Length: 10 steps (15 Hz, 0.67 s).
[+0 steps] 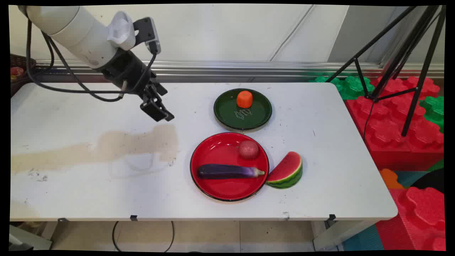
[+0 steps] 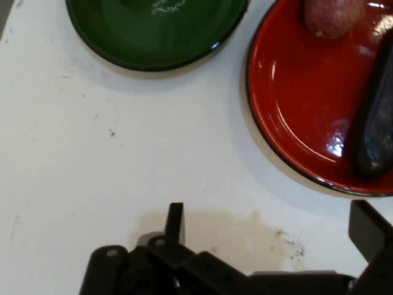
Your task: Pick up the mandarin from the green plate
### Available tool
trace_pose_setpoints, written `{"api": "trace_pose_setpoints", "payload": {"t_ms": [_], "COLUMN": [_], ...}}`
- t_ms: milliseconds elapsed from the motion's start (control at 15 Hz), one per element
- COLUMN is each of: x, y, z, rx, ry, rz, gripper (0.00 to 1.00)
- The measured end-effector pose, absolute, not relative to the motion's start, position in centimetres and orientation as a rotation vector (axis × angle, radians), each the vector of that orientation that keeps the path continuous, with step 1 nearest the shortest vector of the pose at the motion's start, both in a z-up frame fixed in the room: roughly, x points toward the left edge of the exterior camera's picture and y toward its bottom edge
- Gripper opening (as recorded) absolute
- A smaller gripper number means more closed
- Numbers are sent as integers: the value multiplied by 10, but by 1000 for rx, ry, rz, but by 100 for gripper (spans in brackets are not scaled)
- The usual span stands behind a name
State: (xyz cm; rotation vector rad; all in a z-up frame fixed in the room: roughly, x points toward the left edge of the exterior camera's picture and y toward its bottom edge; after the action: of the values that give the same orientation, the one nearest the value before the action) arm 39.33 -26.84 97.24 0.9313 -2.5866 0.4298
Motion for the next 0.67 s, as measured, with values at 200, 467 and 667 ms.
{"api": "trace_pose_setpoints", "payload": {"t_ms": [200,467,667], "x": [390,375,359], "y": [-280,-308,-329], "z": [977,983,985], "rx": [959,975,985], "ry": [-2559,-2521,-2500], "rz": [451,490,507], "gripper": [100,100,100]}}
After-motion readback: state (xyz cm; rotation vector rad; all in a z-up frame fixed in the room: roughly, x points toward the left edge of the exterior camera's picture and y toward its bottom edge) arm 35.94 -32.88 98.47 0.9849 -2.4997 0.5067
